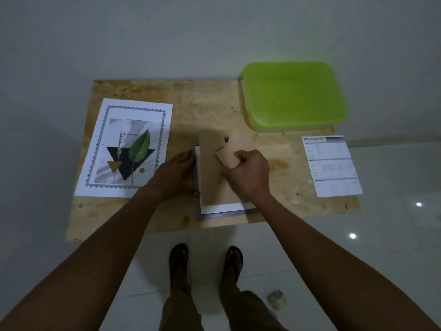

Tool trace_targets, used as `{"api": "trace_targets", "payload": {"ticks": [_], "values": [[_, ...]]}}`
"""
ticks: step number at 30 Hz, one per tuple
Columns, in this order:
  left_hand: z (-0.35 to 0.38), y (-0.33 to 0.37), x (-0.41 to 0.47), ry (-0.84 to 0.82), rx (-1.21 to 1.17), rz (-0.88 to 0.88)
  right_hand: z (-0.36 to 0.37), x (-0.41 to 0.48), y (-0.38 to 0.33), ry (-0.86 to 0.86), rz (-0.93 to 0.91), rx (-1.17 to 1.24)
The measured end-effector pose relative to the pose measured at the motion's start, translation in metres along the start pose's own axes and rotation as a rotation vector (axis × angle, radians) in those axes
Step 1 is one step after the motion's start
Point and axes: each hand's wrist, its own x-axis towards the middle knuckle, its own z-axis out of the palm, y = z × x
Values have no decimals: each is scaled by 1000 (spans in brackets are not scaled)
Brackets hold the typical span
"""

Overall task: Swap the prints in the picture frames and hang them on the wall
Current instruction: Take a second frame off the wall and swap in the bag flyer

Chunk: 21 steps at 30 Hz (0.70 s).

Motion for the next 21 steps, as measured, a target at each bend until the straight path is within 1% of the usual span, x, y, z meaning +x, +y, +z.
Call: {"api": "trace_targets", "payload": {"ticks": [2,4,8,11,17,21], "values": [[0,2,-1,0,36,-4,-12,2,-4,43,-8,56],[-3,6,-2,-41,77,-34,-27,2,-7,67,0,83],[-12,9,-8,-135,154,-88,-55,3,12,103,77,18],[-14,5,-13,-161,192,-120,-67,7,35,82,125,-45],[-10,6,-17,-173,210,-161,-53,17,75,51,135,-172],[-10,8,-21,-155,171,-189,-44,25,90,56,137,-207]]}}
